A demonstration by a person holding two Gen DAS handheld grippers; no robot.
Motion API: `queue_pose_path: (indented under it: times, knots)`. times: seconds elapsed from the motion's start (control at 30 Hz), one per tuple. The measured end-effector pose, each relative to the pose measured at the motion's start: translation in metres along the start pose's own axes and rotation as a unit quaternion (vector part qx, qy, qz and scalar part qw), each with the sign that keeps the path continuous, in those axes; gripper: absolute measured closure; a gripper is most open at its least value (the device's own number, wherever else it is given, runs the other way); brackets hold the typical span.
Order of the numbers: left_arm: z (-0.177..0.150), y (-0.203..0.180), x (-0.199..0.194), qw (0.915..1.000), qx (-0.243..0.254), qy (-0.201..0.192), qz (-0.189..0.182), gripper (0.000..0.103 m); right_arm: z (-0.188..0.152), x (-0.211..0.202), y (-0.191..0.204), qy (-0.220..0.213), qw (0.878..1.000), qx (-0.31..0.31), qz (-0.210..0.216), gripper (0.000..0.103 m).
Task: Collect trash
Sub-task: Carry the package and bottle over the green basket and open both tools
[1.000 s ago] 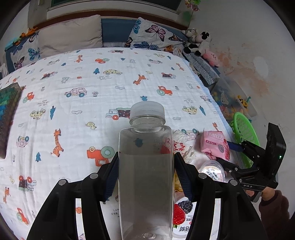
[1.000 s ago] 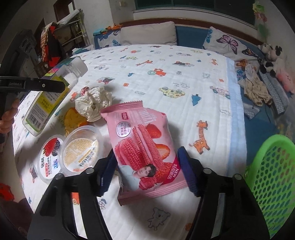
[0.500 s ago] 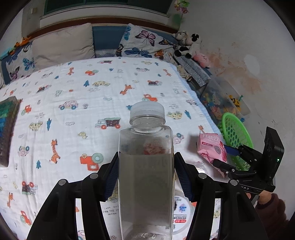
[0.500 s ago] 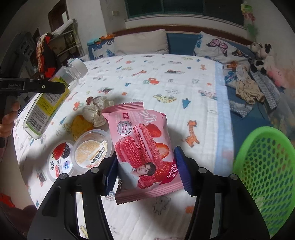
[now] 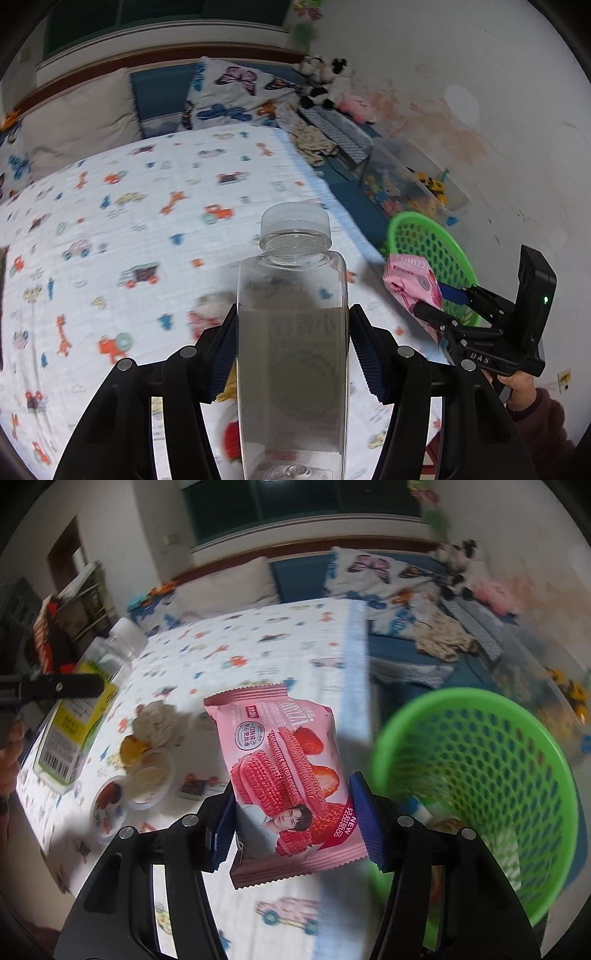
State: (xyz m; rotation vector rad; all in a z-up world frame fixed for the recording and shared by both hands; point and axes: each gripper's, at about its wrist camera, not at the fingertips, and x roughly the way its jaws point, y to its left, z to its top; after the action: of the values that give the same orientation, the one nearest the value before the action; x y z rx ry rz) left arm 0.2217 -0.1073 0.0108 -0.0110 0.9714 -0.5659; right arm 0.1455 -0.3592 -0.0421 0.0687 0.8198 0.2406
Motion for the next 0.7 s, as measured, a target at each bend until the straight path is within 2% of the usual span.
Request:
queue_pose_path:
  times: [0.23, 0.57, 0.7]
  knots:
    - [0.013, -0.045, 0.019, 0.9992, 0.033, 0.008, -0.023, 0.047, -0.014, -0.016, -0.047, 0.005, 0.997, 0.060, -0.051, 0.045]
    - [0.033, -0.101, 0.047, 0.9960, 0.073, 0.019, -0.049, 0.047, -0.034, -0.033, -0.109, 0.006, 0.984, 0.132, -0.116, 0.044]
    - [0.043, -0.123, 0.059, 0.9942, 0.089, 0.018, -0.058, 0.047, -0.040, -0.039, -0.130, 0.000, 0.978, 0.162, -0.131, 0.034]
